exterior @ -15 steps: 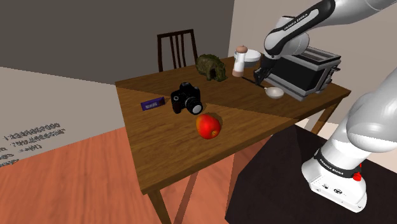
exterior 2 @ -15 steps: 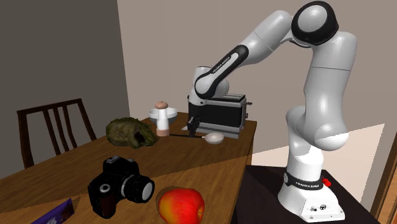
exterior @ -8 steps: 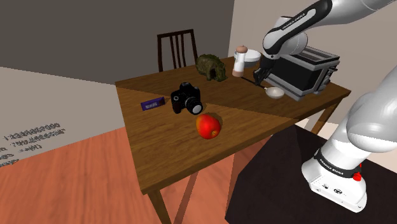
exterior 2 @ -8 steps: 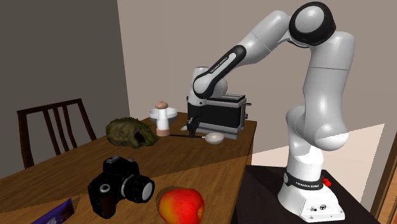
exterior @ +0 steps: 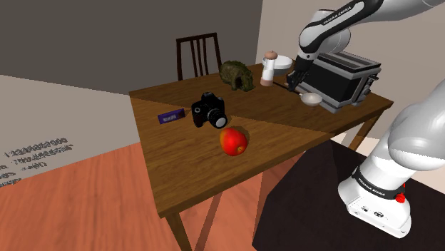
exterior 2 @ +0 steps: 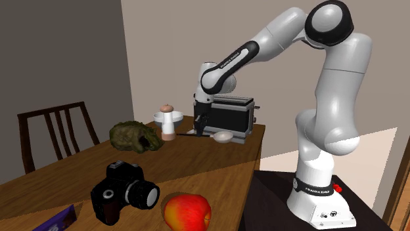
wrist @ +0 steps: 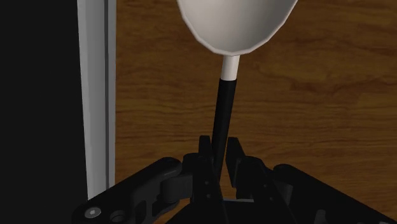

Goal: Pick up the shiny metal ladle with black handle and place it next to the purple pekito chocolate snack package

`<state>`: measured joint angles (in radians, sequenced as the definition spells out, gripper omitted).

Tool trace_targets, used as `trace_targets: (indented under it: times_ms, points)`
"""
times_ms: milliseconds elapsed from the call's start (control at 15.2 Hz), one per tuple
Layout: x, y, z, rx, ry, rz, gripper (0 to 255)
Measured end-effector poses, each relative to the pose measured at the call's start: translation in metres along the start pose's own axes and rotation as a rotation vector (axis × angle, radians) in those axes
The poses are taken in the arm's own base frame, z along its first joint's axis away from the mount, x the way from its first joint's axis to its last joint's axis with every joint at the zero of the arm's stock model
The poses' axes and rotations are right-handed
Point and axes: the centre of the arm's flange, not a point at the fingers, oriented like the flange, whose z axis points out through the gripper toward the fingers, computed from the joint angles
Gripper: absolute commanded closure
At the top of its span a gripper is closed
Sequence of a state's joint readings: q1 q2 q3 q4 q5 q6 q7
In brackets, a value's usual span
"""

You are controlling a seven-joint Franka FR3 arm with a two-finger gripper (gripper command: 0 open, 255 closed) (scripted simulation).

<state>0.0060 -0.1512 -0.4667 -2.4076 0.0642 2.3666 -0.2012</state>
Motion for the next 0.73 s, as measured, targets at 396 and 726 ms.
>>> trace_targets:
  times_ms: [396,726]
  points:
    - [0.004,-0.002,-0.033,0.000,0.000,0.000,255]
    - [0.008,-0.005,-0.059,0.000,0.000,0.000,255]
